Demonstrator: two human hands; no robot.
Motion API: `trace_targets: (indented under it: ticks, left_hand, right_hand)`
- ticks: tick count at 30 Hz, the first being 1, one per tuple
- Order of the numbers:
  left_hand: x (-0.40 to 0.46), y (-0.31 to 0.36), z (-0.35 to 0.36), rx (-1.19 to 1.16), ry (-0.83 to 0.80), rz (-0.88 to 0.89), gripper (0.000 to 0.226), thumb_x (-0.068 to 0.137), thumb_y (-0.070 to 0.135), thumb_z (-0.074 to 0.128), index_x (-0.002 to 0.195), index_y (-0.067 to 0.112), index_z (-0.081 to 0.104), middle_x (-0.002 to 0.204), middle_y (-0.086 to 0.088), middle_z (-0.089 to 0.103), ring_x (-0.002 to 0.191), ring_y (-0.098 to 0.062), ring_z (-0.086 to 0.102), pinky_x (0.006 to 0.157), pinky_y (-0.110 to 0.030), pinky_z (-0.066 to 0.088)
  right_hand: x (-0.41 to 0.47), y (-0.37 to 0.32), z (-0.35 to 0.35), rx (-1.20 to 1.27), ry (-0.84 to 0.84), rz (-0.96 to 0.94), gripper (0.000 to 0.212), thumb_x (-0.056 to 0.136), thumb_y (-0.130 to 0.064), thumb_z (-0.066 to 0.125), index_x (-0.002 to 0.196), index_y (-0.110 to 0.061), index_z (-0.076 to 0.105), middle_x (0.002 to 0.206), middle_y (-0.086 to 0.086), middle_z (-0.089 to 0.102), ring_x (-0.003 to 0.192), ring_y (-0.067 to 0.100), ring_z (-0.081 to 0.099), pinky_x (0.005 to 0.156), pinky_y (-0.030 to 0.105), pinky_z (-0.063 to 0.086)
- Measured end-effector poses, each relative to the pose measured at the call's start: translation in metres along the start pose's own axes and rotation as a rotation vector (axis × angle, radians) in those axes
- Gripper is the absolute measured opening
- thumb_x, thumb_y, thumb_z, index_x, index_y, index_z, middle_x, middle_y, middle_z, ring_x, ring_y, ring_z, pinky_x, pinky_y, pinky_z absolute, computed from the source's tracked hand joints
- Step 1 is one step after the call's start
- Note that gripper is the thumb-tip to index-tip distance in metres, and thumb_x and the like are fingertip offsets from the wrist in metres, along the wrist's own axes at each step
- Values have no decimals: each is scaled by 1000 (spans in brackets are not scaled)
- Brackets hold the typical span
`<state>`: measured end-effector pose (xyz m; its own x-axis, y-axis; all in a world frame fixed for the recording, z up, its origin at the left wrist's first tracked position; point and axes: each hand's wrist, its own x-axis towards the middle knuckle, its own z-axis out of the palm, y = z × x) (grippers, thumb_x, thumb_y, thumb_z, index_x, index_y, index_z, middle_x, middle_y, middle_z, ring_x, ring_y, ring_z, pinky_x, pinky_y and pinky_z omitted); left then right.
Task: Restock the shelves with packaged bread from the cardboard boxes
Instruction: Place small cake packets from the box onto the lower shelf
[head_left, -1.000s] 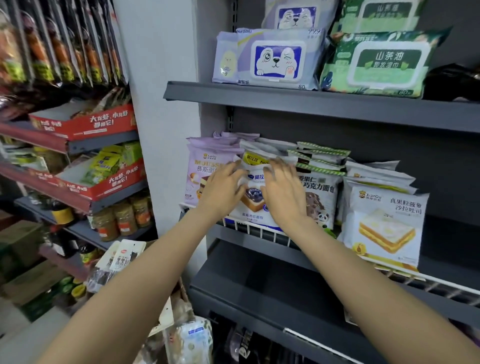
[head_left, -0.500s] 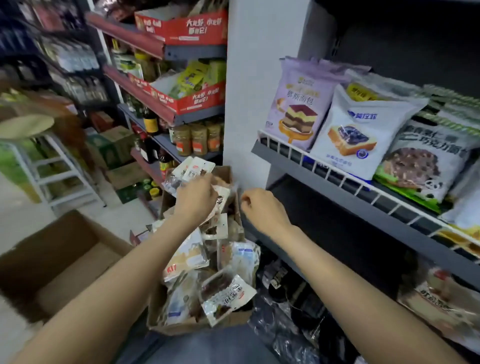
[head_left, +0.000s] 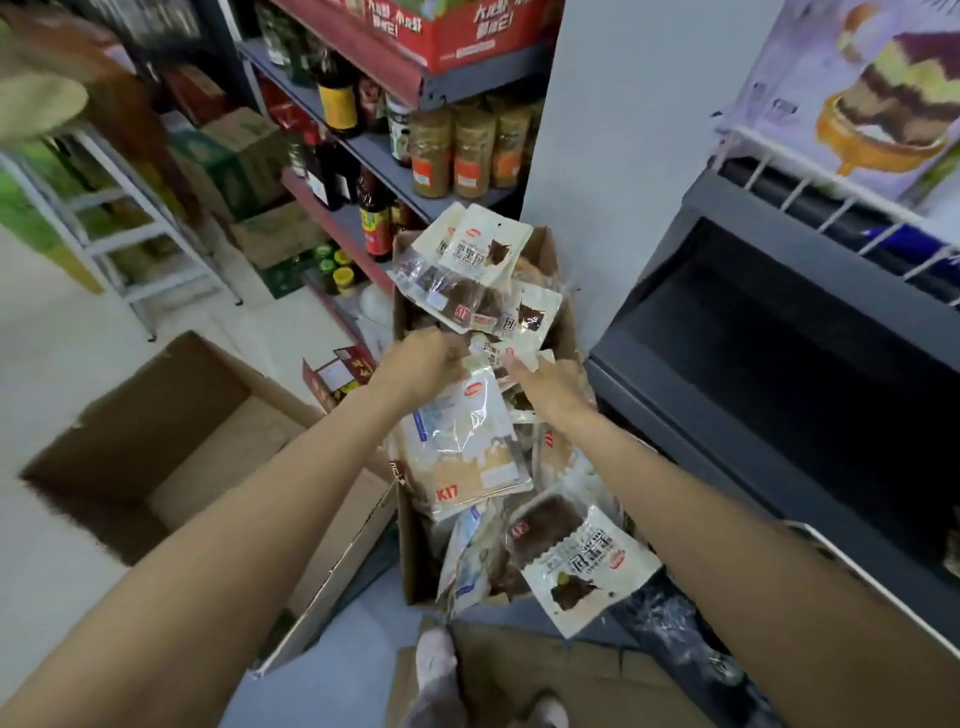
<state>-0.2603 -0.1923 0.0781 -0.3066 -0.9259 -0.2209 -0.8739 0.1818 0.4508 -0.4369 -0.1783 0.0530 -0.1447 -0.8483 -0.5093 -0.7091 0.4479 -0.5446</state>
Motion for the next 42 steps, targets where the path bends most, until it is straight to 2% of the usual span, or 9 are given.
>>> trace_targets:
  ticks: [3, 9, 14, 16, 19, 25, 32, 35, 42]
  left_hand:
    - [0, 3, -6, -69, -4, 81, 4, 84, 11, 64, 83, 13, 61, 91, -6, 70, 86, -24, 63, 78, -38, 51]
    - [5, 9, -23, -108, -61, 79, 6, 94, 14, 48, 93, 17, 43, 97, -9, 64, 96, -31, 57, 82, -41, 47]
    - [4, 31, -44, -171, -11, 105, 17, 93, 14, 48, 81, 24, 40, 91, -2, 57, 92, -28, 56, 78, -36, 43]
    - [3, 48, -49, -173, 56, 146, 11, 92, 12, 47, 86, 20, 41, 92, -5, 58, 91, -29, 55, 75, -35, 41]
    - [3, 79, -50, -132, 181, 206, 6, 93, 13, 44, 98, 16, 45, 94, -13, 64, 90, -35, 57, 78, -43, 47]
    - [24, 137, -22, -18, 447, 291, 19, 97, 18, 42, 109, 15, 56, 103, -11, 69, 99, -34, 60, 77, -39, 39]
    - [74, 183, 26, -45, 593, 245, 32, 96, 11, 39, 111, 28, 63, 105, -3, 68, 112, -27, 52, 96, -38, 29]
    - [103, 190, 42, -59, 547, 274, 34, 96, 10, 38, 112, 26, 62, 108, -6, 67, 114, -30, 48, 95, -41, 31]
    - [164, 193, 62, -40, 569, 370, 38, 95, 1, 38, 118, 21, 60, 119, -6, 56, 117, -32, 41, 95, -42, 39]
  right_hand:
    - [17, 5, 12, -4, 78, 0, 52, 82, -55, 47, 121, -22, 60, 127, 15, 53, 116, 34, 51, 98, 46, 44]
    - [2, 0, -10, 198, 140, -75, 24, 95, -13, 44, 107, -7, 64, 107, 12, 64, 95, 29, 58, 78, 34, 44]
    - [-16, 4, -38, 457, 243, -138, 26, 98, -14, 43, 115, -7, 61, 111, 14, 66, 97, 29, 62, 81, 38, 48]
    - [-21, 10, -48, 523, 309, -130, 24, 98, -18, 44, 114, -11, 61, 111, 13, 67, 98, 31, 63, 71, 40, 50]
    - [-31, 22, -63, 693, 392, -139, 23, 100, -16, 41, 115, -15, 57, 111, 8, 66, 93, 26, 64, 50, 25, 50]
    - [-31, 63, -104, 1098, 571, -171, 31, 100, -7, 39, 125, -14, 55, 122, 12, 59, 108, 29, 59, 68, 31, 56]
    - [9, 121, -136, 1020, 771, -127, 30, 96, -1, 46, 124, -2, 54, 122, 14, 57, 105, 27, 57, 90, 44, 52]
    - [34, 134, -151, 762, 850, -94, 24, 98, -11, 45, 114, 1, 58, 114, 21, 61, 94, 26, 59, 82, 38, 50]
    - [95, 138, -181, 446, 946, -213, 31, 100, -12, 34, 117, 2, 56, 121, 23, 59, 111, 34, 57, 86, 32, 42]
